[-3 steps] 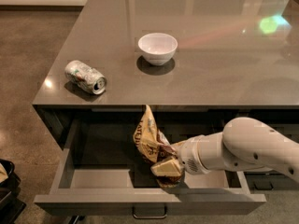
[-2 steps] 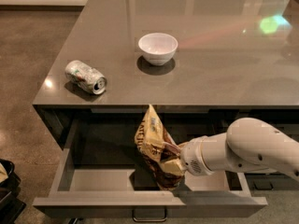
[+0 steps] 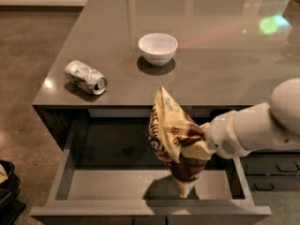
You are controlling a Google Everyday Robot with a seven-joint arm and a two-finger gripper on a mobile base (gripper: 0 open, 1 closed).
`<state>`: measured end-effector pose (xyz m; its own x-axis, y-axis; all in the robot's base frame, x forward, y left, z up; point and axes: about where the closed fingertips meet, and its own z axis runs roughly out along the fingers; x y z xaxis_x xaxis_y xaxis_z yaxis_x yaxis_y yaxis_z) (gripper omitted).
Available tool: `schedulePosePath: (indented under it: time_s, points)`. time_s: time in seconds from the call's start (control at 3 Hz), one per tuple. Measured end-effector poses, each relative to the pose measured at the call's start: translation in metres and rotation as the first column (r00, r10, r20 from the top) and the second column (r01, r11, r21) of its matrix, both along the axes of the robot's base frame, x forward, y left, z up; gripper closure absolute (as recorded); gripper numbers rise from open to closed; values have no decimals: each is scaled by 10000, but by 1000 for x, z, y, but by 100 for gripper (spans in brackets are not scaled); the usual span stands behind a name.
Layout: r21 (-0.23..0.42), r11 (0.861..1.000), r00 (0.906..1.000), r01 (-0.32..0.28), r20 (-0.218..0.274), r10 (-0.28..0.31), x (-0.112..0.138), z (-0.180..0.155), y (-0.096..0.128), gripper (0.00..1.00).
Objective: Pick brown chip bag from top drawer and place on counter
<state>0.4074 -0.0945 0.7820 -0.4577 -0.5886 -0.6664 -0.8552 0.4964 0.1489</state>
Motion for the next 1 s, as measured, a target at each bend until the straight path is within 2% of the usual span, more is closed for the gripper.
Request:
schedulePosePath:
  time_s: [0.33,0.67,1.0]
  points:
    - [-675,9959,9963,-600,577,640,-12,80,-9,100]
    - [-1137,9822,9826,-1495,936,1604,-1,142,12,100]
    - [-1155,9779,9712,-1742,1435,1900,5,173,22,100]
